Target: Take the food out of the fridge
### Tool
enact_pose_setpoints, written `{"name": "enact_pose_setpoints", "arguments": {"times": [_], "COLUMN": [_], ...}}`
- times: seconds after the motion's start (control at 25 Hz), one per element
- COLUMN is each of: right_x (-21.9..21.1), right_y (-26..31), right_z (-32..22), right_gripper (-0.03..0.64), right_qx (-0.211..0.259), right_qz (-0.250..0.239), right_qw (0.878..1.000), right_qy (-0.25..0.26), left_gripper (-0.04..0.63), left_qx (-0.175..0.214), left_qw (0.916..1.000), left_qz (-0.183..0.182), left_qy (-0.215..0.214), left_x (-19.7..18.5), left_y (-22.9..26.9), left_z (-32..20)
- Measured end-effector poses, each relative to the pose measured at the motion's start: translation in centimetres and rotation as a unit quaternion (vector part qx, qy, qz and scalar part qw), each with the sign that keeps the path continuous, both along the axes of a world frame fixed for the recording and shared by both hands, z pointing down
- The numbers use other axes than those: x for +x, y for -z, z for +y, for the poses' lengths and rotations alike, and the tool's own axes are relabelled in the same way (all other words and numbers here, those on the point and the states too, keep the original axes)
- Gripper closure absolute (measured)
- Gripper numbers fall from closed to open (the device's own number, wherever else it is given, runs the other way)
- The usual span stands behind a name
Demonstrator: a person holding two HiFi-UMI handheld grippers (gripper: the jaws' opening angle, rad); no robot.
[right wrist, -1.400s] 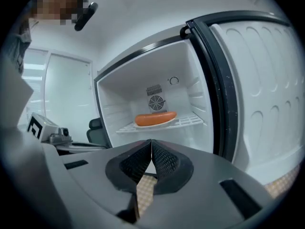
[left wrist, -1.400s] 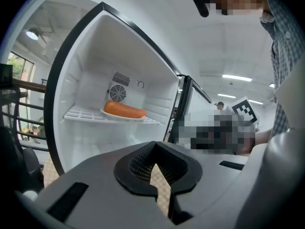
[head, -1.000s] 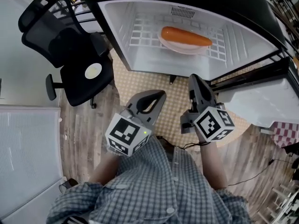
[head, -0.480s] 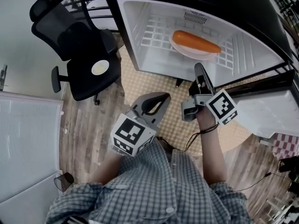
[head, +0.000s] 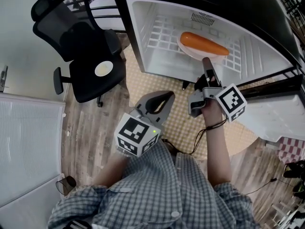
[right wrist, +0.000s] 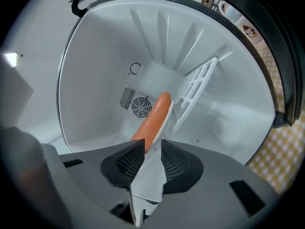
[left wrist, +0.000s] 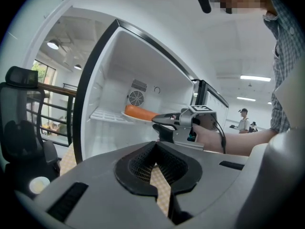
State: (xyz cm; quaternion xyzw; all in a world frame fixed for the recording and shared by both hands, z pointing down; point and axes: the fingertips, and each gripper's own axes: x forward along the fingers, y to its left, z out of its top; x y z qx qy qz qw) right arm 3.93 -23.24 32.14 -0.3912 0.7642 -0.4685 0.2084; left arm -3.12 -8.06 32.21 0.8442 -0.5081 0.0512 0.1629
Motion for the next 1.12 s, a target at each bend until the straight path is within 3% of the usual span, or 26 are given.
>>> {"name": "enact_pose_setpoints", "arguments": {"times": [0.2,0.36,0.6,0.8,0.96,1.12], "right_x": [0.2,0.2,0.4,0.4,0.4,0.5], "right_y": [0.0,0.1,-0.1,0.1,0.3,0.2], "right_z": [-0.3,-0.2,0.2,0.4,0.8,1.4], "right_gripper": [0.545,0.550,0.556,0.558,0.559,0.558], "right_qx": [-0.001,-0.003,-0.008,-0.003,-0.001,-0.005], "right_qz": [0.001,-0.007,-0.017,-0.020,-0.023,-0.030], "right_qw": [1.000,1.000,1.000,1.000,1.000,1.000], "right_qy": [-0.010,-0.011,-0.004,0.003,0.005,0.008], "left_gripper": [0.597,0.597,0.598,0.598,0.558,0.523], "left_qx": [-0.019,-0.032,-0.050,-0.070,-0.063,-0.094], "left_qw": [0.9971,0.9925,0.9885,0.9731,0.9738,0.9519], "left_qz": [0.061,0.111,0.138,0.214,0.215,0.290], "left_qy": [0.040,0.042,0.037,0.046,0.040,0.034], "left_x": [-1.5,-1.8,-1.3,-0.9,0.0,0.6], "left_y": [0.0,0.3,0.4,0.7,1.3,1.3], "left_z": [-1.2,-2.3,-4.5,-6.8,-8.5,-10.0]}}
